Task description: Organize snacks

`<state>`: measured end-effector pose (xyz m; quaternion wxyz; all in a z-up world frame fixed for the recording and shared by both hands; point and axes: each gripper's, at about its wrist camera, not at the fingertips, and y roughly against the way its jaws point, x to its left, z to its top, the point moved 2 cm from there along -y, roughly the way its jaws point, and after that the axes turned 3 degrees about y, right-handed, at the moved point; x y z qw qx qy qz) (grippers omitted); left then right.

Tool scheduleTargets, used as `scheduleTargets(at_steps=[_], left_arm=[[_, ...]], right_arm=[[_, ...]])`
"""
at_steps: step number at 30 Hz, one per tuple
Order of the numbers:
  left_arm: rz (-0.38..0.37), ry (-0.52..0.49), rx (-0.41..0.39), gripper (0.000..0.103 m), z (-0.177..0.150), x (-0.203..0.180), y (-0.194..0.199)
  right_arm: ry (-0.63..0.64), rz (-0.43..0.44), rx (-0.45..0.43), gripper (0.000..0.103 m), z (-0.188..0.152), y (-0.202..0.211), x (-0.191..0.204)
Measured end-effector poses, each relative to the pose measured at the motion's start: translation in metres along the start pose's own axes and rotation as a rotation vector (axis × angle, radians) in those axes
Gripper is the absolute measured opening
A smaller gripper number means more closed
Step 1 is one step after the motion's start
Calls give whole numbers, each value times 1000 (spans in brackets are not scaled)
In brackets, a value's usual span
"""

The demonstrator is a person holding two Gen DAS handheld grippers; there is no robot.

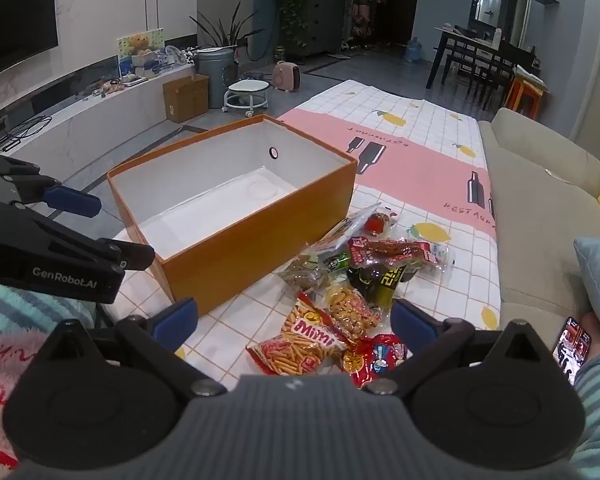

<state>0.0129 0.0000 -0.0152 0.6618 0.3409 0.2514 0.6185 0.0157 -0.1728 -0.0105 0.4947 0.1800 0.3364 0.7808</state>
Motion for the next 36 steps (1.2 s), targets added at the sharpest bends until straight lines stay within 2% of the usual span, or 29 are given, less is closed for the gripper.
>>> scheduleTargets(at_steps=[11,36], left_arm=[[-5,22,-9,90,-6,8,2],[-13,38,35,89,-5,8,-3]], right_arm=[[14,-3,13,99,1,3,2],[18,1,37,99,-3,-8,3]])
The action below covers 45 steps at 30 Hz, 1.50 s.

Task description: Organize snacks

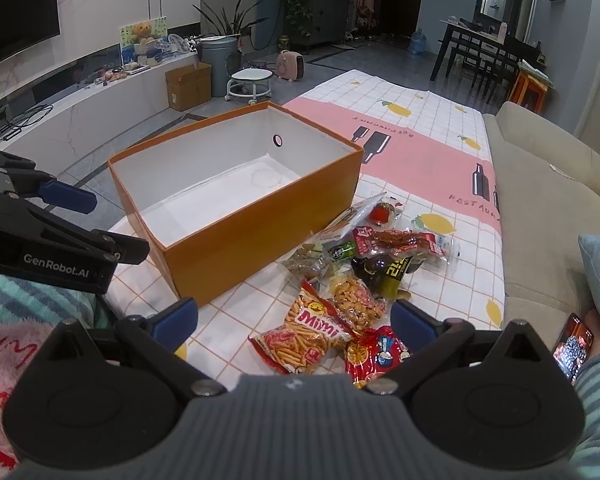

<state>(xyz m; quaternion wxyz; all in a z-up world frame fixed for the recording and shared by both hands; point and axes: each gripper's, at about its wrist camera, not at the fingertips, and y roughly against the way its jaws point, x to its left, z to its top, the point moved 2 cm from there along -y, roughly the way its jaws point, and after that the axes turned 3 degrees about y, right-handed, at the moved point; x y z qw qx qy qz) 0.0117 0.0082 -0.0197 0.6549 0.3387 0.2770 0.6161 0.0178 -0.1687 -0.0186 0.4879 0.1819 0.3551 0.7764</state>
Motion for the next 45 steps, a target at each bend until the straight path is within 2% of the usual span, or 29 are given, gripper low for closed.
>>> scheduleTargets(at_steps=[45], left_arm=[[6,-20,15,89,-2,-3,-2]], right_arm=[[-2,-5,31,99,-3,-5,1]])
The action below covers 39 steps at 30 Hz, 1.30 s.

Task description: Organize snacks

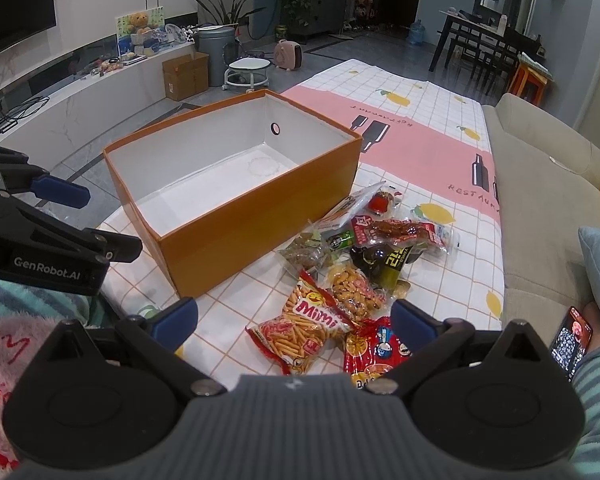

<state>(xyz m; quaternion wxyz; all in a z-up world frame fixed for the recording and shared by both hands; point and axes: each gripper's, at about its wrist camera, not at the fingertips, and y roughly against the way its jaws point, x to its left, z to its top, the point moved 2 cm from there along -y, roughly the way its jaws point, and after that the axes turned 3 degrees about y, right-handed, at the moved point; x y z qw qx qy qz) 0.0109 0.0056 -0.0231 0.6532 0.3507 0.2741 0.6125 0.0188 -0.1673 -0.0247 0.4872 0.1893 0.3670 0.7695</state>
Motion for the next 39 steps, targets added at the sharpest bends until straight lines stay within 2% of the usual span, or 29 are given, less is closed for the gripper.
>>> scheduleTargets(at_steps=[12,19,25,29,32,34,39], left_arm=[[-10,-4,5,89,-2,-1,-1],[-83,-47,15,84,1,-7,1],[-167,-64,35,64,10,-15,0],[-246,-48,49,55,22,-22,-1],[-295,-87,59,55,30,-36,-3],[-336,-126,80,57,33,-48,-7],[-374,-213,152,73,41,-81,-26]], right_arm=[[1,2,1,99,1,0,0],[-6,0,14,99,0,-1,-1],[-70,3,18,99,2,-2,-20],[-112,-7,18,91,2,-4,-38],[-114,-46,29,89,1,-8,-50],[-109,-45,40,83,-2,-13,-57],[-121,20,109,80,-9,-37,-71]])
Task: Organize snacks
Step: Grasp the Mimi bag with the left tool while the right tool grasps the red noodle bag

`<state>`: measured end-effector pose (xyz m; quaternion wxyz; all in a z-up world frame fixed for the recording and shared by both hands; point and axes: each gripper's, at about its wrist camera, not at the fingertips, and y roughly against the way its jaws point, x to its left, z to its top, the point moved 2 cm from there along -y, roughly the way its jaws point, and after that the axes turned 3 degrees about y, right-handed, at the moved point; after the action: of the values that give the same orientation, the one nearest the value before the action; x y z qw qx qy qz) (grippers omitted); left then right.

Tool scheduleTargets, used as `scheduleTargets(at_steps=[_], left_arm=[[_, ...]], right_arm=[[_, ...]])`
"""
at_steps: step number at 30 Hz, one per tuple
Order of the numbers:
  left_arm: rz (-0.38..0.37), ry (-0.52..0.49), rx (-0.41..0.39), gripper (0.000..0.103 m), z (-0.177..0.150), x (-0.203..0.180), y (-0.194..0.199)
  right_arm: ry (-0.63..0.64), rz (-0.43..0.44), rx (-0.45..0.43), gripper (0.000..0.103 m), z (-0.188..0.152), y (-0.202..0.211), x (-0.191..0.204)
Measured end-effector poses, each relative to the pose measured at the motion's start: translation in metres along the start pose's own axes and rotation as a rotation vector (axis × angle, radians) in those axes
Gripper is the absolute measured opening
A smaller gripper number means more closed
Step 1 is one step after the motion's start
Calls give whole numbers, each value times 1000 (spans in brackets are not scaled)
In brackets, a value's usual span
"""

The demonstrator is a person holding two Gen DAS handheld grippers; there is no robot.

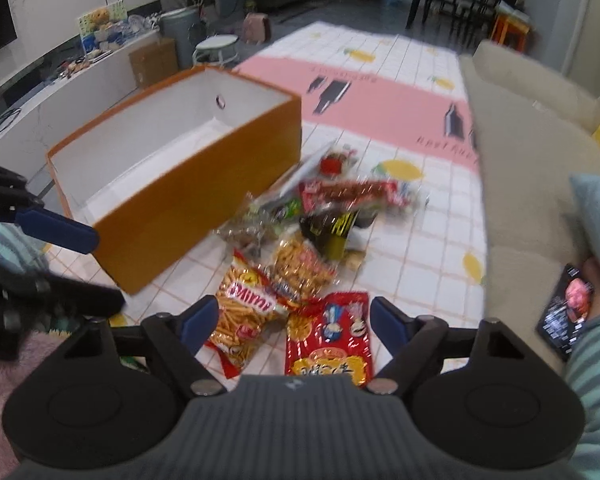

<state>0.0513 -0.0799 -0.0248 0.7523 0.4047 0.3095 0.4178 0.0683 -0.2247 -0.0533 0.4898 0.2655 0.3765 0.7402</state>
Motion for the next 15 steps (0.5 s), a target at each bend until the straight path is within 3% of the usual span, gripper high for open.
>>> scheduleTargets(at_steps=[4,9,15], left_arm=[[-15,-15,78,77,11,-6,-28],[2,52,164,78,19,3,-63],[32,124,234,83,20,9,-100]], right_arm=[[3,-1,73,80,0,-25,-14],[31,22,170,81,-10,-61,-30],[-34,35,244,87,-28,-93,-48]])
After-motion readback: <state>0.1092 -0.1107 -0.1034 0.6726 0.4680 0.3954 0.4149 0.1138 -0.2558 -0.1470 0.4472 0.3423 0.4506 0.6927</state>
